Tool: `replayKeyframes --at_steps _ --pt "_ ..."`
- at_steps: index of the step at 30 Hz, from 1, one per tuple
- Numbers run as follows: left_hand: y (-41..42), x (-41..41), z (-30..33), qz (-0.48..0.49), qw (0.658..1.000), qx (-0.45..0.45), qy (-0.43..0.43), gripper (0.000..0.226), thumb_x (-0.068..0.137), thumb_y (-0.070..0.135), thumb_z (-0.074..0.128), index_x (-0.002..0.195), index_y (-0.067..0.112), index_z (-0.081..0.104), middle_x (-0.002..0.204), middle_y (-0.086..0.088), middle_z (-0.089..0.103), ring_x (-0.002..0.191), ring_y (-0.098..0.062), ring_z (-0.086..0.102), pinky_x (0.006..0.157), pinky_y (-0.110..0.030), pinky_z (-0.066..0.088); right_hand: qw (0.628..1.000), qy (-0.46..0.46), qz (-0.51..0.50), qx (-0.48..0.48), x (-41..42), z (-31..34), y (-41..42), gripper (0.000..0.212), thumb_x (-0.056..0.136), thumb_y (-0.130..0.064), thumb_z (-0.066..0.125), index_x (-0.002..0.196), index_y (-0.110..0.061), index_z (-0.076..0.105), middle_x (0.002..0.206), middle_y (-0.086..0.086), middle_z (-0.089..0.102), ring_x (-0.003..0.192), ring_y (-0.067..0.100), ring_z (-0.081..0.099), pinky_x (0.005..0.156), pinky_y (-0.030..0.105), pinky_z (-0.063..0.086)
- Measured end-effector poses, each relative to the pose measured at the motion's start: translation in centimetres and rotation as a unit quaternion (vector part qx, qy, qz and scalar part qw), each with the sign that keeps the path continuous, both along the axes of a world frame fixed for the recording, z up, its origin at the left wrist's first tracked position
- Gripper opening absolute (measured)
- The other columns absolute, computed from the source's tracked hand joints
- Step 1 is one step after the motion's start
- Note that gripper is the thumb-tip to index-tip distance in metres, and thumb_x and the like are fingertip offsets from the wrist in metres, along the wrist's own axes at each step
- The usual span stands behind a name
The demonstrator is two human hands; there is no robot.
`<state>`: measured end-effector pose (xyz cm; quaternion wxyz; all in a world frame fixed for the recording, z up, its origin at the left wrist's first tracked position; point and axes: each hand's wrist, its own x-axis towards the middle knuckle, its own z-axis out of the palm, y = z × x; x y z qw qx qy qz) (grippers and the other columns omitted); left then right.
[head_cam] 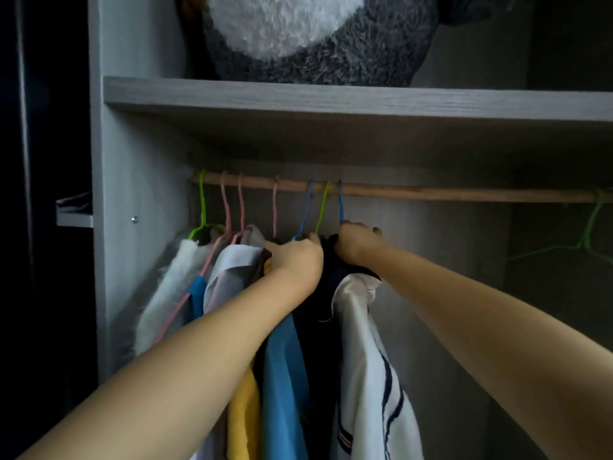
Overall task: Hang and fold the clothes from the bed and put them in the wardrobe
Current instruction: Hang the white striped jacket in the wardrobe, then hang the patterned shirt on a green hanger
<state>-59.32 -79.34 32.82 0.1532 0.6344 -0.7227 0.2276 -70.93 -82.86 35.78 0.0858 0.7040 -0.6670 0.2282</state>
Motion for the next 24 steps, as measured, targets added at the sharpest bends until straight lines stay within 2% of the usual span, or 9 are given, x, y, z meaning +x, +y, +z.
replayKeyframes --at_steps 2,5,7,11,14,17,19,21,24 --pt "-0.2 2.9 -0.1 0.002 0.999 -0.037 -0.027 0.051 0.091 -0.003 0.036 0.141 0.007 0.032 0.125 -0.017 0.059 0.113 -0.037 0.057 0.104 -0.052 0.035 0.999 0.004 0.03 0.018 2.7 0.3 -0.5 0.023 0.095 -0.021 0.044 0.112 -0.01 0.055 0.124 0.013 0.056 0.118 0.032 0.049 0.107 0.054 0.026" --pt "-0.6 7.1 0.3 0.017 0.998 -0.055 -0.028 0.047 0.094 0.001 0.037 0.14 0.009 0.032 0.125 -0.018 0.058 0.112 -0.037 0.058 0.09 -0.045 0.045 0.997 -0.003 0.077 0.019 6.8 0.8 -1.0 0.02 0.096 -0.025 0.044 0.104 -0.011 0.057 0.118 0.014 0.059 0.113 0.033 0.053 0.104 0.055 0.032" --pt "-0.7 9.1 0.6 0.034 0.997 -0.057 -0.027 0.048 0.095 0.003 0.036 0.142 0.012 0.03 0.124 -0.016 0.059 0.112 -0.038 0.057 0.087 -0.044 0.045 0.994 -0.016 0.111 0.017 8.7 1.0 -1.4 0.015 0.096 -0.023 0.045 0.094 -0.011 0.054 0.113 0.018 0.06 0.109 0.034 0.056 0.102 0.054 0.038" --pt "-0.5 10.8 0.2 0.038 0.996 -0.067 -0.049 0.058 0.093 0.004 0.039 0.148 0.013 0.023 0.117 -0.015 0.062 0.106 -0.035 0.06 0.076 -0.038 0.041 0.991 -0.062 0.121 0.005 9.9 0.1 -2.1 0.025 0.097 -0.024 0.047 0.108 -0.006 0.06 0.115 0.019 0.061 0.11 0.035 0.056 0.102 0.055 0.039" --pt "0.2 10.6 -0.8 0.026 0.992 -0.092 -0.081 0.057 0.091 0.005 0.041 0.146 0.003 0.025 0.122 -0.015 0.059 0.105 -0.03 0.061 0.09 -0.037 0.04 0.994 -0.054 0.089 0.022 9.5 -0.5 -1.4 0.033 0.1 -0.029 0.039 0.122 -0.009 0.053 0.124 0.019 0.056 0.117 0.035 0.051 0.105 0.056 0.034" --pt "1.7 10.2 -0.9 -0.021 0.993 -0.105 -0.04 0.044 0.092 0.011 0.042 0.136 0.009 0.041 0.131 -0.011 0.047 0.117 -0.029 0.047 0.1 -0.04 0.035 0.994 -0.073 0.08 -0.005 8.0 -1.4 0.4 0.042 0.101 -0.041 0.032 0.132 -0.014 0.039 0.126 0.016 0.056 0.118 0.034 0.05 0.106 0.055 0.026" --pt "3.2 9.7 -0.7 -0.062 0.987 -0.149 -0.029 0.046 0.093 0.012 0.042 0.138 0.014 0.042 0.132 -0.008 0.044 0.12 -0.028 0.042 0.105 -0.041 0.03 0.99 -0.099 0.087 -0.039 6.0 -2.4 2.5 0.048 0.101 -0.044 0.032 0.141 -0.017 0.03 0.13 0.014 0.056 0.122 0.035 0.048 0.105 0.053 0.025" --pt "5.0 8.2 -0.7 -0.126 0.971 -0.204 -0.008 0.046 0.092 0.012 0.043 0.138 0.015 0.045 0.129 -0.007 0.048 0.119 -0.028 0.044 0.109 -0.043 0.026 0.987 -0.089 0.091 -0.095 2.9 -3.7 5.0 0.05 0.101 -0.04 0.034 0.145 -0.019 0.026 0.135 0.011 0.053 0.127 0.032 0.044 0.108 0.053 0.023" --pt "8.3 3.9 -2.4 -0.25 0.933 -0.259 0.028 0.042 0.086 0.01 0.04 0.122 0.008 0.06 0.112 -0.012 0.059 0.104 -0.034 0.055 0.103 -0.049 0.036 0.981 -0.073 0.08 -0.159 -2.4 -6.6 10.5 0.047 0.099 -0.034 0.039 0.143 -0.02 0.031 0.136 0.005 0.051 0.129 0.027 0.042 0.113 0.05 0.02"
